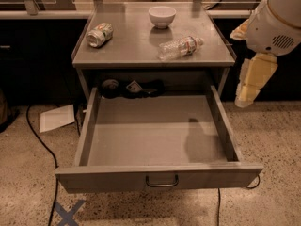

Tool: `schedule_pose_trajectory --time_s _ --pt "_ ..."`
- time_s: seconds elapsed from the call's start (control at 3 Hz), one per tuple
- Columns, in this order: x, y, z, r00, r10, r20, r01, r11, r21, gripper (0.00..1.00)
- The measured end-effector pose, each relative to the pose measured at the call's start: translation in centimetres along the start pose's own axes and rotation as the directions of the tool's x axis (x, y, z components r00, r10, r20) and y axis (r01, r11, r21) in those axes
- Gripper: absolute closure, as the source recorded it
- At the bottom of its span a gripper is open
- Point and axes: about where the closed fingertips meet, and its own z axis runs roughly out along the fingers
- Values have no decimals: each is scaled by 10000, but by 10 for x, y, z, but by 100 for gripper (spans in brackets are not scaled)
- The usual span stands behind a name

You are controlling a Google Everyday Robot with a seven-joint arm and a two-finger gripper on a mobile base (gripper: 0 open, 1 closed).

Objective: Place water bottle into top drawer

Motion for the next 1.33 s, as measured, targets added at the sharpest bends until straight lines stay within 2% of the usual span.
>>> schedule_pose_trajectory --time_s 0.33,0.67,1.0,1.33 --pt "-5 -9 5 9997 -246 76 245 9996 100 0" --pt "-17 -40 12 9974 -668 288 653 9966 494 0" --pt "-28 -83 20 9938 -1002 490 954 9912 922 0" --pt "-41 -123 34 9895 -1232 752 1150 9878 1047 0"
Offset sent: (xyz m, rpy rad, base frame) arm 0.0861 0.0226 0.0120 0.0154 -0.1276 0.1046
